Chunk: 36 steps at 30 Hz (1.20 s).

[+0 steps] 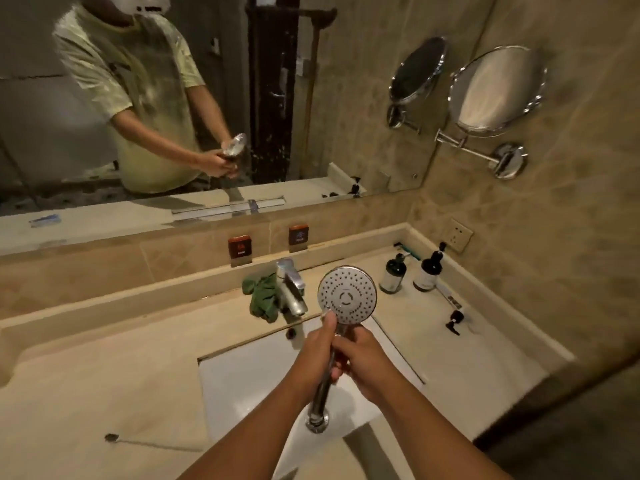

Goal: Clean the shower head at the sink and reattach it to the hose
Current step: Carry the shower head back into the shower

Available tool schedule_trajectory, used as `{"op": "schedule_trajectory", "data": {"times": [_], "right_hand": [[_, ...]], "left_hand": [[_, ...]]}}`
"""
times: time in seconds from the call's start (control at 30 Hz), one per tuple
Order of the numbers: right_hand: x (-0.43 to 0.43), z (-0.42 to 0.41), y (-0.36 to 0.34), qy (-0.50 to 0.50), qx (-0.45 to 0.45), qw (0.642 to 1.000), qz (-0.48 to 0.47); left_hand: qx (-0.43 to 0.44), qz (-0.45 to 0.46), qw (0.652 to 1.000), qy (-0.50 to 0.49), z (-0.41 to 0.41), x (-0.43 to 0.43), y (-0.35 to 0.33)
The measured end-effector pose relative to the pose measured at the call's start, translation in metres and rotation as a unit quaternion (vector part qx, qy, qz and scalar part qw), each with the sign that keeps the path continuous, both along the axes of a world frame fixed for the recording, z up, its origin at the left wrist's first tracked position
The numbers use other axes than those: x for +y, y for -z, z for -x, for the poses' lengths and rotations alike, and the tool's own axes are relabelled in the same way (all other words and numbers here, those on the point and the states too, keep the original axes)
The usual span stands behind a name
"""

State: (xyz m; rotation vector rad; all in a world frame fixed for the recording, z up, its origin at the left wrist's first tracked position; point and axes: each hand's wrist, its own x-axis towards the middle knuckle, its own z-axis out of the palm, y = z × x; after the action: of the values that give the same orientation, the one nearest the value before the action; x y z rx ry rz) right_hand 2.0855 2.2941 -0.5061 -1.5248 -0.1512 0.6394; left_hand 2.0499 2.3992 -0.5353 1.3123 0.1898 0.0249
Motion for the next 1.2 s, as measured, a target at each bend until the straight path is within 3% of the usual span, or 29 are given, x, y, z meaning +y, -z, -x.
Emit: {"op": "schedule_trajectory", "data": {"times": [0.17, 0.33, 0.57, 0.8, 0.97, 1.2], "right_hand": [[-0.096, 0.016, -0.01, 0.139, -0.034, 0.989, 0.038], [-0.22, 0.074, -0.007, 0.252, -0.03, 0.967, 0.018], [-0.372, 0.209, -0.014, 0.41, -0.028, 0.911, 0.031], [-0.509, 0.374, -0.018, 0.559, -0.013, 0.829, -0.024], [-0.585, 0.491, -0.021, 0.626, -0.009, 0.779, -0.034], [-0.662, 0.631, -0.035, 0.732, -0.013, 0.68, -0.029]], "left_hand": [[0.003, -0.064, 0.989, 0.133, -0.006, -0.088, -0.017], [-0.04, -0.128, 0.944, 0.303, 0.021, -0.19, -0.028], [0.036, -0.049, 0.872, 0.486, 0.108, -0.355, -0.032], [0.059, -0.047, 0.796, 0.6, 0.245, -0.515, -0.033], [-0.029, -0.113, 0.696, 0.708, 0.331, -0.599, -0.024], [-0.024, -0.14, 0.537, 0.832, 0.449, -0.696, -0.034]]}}
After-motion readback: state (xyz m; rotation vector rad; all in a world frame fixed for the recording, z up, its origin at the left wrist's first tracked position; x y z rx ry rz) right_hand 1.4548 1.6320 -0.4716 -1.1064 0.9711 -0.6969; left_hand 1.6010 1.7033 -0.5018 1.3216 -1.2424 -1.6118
